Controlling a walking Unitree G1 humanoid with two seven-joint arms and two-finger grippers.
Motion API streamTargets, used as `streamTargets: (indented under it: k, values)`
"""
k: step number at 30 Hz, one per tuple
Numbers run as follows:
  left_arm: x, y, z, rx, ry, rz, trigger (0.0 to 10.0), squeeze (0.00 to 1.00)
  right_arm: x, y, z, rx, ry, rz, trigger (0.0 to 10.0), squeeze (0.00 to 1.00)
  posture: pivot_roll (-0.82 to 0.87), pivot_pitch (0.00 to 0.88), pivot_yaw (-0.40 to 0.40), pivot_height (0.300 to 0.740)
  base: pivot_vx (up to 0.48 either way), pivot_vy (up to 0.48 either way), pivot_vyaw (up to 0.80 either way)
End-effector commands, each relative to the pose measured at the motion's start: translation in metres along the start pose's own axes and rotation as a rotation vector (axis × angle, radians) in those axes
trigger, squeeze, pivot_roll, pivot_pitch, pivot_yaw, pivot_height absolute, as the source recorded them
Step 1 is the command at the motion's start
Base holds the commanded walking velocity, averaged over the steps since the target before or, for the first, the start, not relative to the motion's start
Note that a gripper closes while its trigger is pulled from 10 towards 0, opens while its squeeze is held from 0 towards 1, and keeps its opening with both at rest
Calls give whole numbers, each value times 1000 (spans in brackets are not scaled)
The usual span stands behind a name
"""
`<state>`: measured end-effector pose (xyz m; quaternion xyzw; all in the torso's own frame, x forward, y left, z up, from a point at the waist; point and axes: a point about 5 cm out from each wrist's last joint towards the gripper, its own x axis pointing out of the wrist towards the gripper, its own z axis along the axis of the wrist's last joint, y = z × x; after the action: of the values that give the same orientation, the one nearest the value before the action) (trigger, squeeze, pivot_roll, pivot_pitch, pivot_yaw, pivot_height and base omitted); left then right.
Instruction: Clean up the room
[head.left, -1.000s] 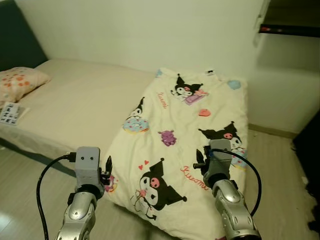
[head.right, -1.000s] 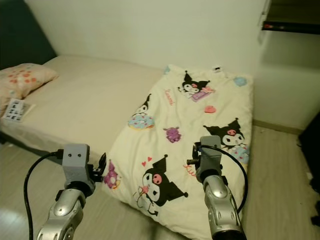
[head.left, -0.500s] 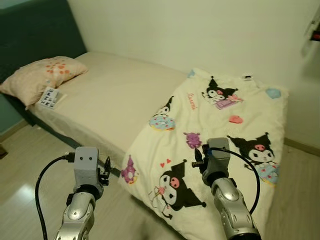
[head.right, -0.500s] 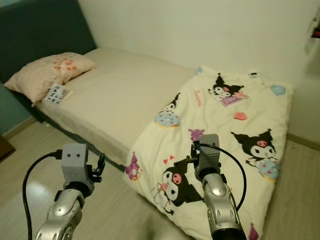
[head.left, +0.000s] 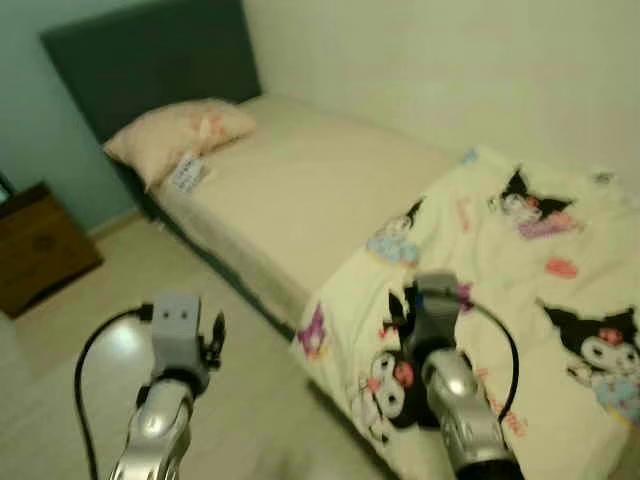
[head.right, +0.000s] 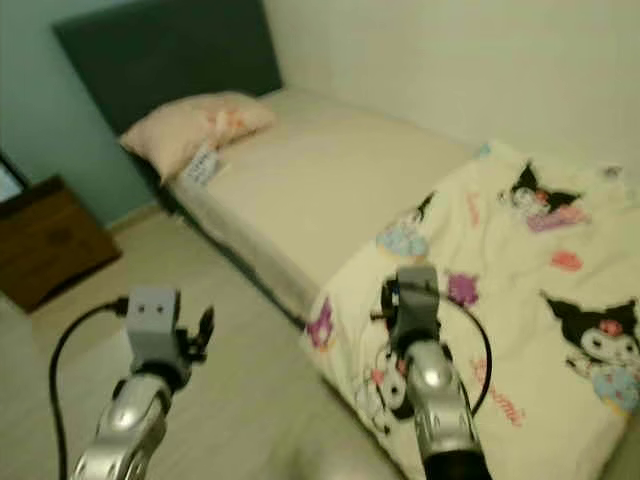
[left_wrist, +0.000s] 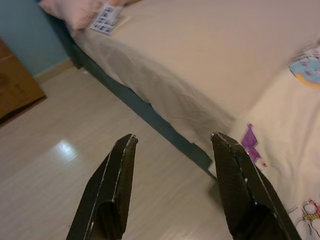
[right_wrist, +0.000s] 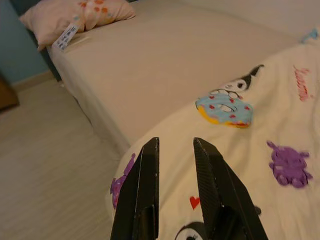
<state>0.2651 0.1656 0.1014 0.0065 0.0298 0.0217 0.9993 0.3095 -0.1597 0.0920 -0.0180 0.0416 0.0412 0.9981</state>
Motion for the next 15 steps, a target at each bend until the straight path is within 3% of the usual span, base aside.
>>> streamTargets:
  k: [1,15]
  values:
    - [-4,10,-8,21,44,33,10000,0,0,11,-5,27,11,29,10000,0,-42,91,47,740,0,0,800]
    - [-4,8,-7,11,55,31,10000,0,4,11,-4,35,10,36,10000,0,-31,96,43,740,0,0,800]
